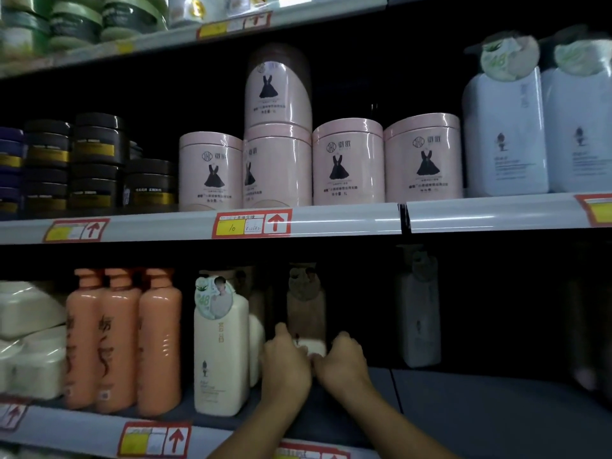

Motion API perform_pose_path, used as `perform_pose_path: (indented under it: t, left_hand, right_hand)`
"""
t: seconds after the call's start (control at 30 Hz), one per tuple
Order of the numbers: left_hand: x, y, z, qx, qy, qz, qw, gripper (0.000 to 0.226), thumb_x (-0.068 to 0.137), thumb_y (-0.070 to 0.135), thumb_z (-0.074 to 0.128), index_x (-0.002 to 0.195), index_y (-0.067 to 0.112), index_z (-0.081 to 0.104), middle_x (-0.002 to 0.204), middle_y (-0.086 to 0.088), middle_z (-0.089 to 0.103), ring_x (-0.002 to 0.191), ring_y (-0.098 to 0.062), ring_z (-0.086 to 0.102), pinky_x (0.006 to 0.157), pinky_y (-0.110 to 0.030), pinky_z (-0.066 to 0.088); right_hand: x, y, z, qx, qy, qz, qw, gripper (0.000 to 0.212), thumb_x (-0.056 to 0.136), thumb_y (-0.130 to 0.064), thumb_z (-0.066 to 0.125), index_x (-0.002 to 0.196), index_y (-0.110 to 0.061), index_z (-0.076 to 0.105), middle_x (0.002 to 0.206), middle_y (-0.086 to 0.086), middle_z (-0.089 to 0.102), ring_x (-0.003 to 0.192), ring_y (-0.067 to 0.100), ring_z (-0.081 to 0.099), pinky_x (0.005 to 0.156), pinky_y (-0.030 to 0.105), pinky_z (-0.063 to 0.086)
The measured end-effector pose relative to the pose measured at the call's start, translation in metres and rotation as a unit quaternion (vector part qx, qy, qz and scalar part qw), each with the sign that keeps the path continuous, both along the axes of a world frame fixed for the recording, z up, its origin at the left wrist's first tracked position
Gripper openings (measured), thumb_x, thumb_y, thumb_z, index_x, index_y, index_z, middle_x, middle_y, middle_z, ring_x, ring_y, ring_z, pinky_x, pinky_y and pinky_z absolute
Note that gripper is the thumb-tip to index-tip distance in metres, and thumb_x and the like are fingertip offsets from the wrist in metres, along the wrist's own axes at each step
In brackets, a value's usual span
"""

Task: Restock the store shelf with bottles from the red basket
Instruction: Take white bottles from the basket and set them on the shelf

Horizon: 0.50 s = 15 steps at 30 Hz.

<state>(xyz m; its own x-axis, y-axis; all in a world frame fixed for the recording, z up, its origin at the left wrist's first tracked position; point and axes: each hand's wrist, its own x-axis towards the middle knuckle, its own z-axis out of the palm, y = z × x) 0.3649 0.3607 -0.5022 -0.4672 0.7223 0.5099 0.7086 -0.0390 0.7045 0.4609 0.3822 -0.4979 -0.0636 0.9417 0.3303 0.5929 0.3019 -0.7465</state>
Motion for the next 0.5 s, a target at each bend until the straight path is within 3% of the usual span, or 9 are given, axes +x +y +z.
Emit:
perform_pose_path:
  t: [0.07, 0.17, 0.23, 0.3, 0.4, 0.5]
  left_hand:
    - [0.009, -0.016, 0.001, 0.043, -0.005, -0.032, 0.999, 0.027, 0.093, 0.011, 0.059, 0.114, 0.023, 0.05, 0.105, -0.005, 0.068, 0.076, -0.009, 0.056, 0.063, -0.019, 0.044]
    - [0.028, -0.046, 0.001, 0.063, -0.025, -0.082, 0.994, 0.042, 0.095, 0.012, 0.059, 0.135, 0.021, 0.051, 0.118, -0.003, 0.066, 0.097, -0.016, 0.062, 0.076, -0.023, 0.046]
    - [0.046, -0.072, -0.005, 0.08, -0.056, -0.11, 0.989, 0.036, 0.094, 0.013, 0.063, 0.128, 0.021, 0.057, 0.112, -0.001, 0.068, 0.098, -0.018, 0.066, 0.08, -0.028, 0.052]
    - [0.067, -0.101, -0.021, 0.095, -0.087, -0.152, 0.98, 0.029, 0.093, 0.01, 0.065, 0.119, 0.02, 0.061, 0.104, 0.002, 0.071, 0.088, -0.011, 0.068, 0.076, -0.022, 0.055]
    - [0.1, -0.15, -0.066, 0.087, -0.14, -0.252, 0.954, 0.025, 0.091, 0.002, 0.065, 0.107, 0.022, 0.064, 0.095, 0.005, 0.073, 0.083, -0.007, 0.071, 0.073, -0.019, 0.056]
    - [0.14, -0.199, -0.134, 0.045, -0.167, -0.333, 0.927, 0.028, 0.088, -0.002, 0.067, 0.097, 0.024, 0.066, 0.088, 0.003, 0.075, 0.071, -0.007, 0.07, 0.063, -0.018, 0.055]
  right_hand:
    - [0.012, -0.017, 0.003, 0.051, -0.003, 0.021, 0.999, 0.038, 0.096, -0.029, 0.062, 0.126, -0.008, 0.053, 0.125, 0.009, 0.057, 0.092, 0.013, 0.053, 0.069, 0.018, 0.041]
    - [0.039, -0.052, 0.003, 0.076, 0.011, 0.047, 0.996, 0.023, 0.097, -0.028, 0.06, 0.115, -0.014, 0.06, 0.115, 0.007, 0.065, 0.091, 0.014, 0.061, 0.067, 0.021, 0.047]
    - [0.061, -0.081, -0.005, 0.085, 0.044, 0.054, 0.994, 0.017, 0.096, -0.024, 0.06, 0.11, -0.015, 0.064, 0.108, 0.004, 0.071, 0.093, 0.014, 0.067, 0.077, 0.025, 0.054]
    - [0.089, -0.114, -0.022, 0.11, 0.074, 0.071, 0.989, 0.012, 0.095, -0.019, 0.062, 0.105, -0.015, 0.067, 0.1, 0.0, 0.073, 0.09, 0.009, 0.069, 0.082, 0.024, 0.056]
    - [0.134, -0.171, -0.064, 0.12, 0.101, 0.117, 0.981, 0.008, 0.095, -0.016, 0.061, 0.101, -0.019, 0.067, 0.095, -0.009, 0.073, 0.088, 0.0, 0.07, 0.079, 0.013, 0.054]
    - [0.188, -0.22, -0.124, 0.1, 0.066, 0.117, 0.986, 0.009, 0.095, -0.022, 0.06, 0.099, -0.024, 0.067, 0.094, -0.01, 0.072, 0.086, 0.002, 0.071, 0.073, 0.017, 0.057]
